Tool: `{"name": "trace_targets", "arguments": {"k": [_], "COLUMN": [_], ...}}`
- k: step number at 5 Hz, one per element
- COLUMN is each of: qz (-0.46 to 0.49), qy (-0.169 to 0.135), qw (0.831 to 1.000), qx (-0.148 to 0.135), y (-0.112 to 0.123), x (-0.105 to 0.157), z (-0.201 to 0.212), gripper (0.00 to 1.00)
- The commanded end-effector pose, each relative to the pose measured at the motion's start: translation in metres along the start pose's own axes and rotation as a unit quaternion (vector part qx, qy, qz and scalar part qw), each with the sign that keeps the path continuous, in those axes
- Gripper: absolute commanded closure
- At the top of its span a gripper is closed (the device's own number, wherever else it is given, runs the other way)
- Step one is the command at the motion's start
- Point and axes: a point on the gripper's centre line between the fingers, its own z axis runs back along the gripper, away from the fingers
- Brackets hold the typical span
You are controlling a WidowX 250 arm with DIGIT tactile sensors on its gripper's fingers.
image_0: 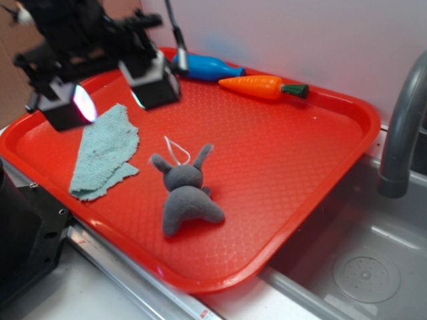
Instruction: Grab the gray animal.
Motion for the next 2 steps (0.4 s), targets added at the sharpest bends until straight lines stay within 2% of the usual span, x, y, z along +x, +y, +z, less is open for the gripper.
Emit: {"name": "trace_targets", "arguments": {"k": [1, 2], "qz": [-0.022, -0.019], "qy": [-0.01, -0.023], "qw": [1.0, 0.999], "qx": [0.008, 0.037], "y": [-0.03, -0.029], "x": [-0.013, -0.008], "z": [-0.06, -0.084], "gripper": [0.0, 0.0]}}
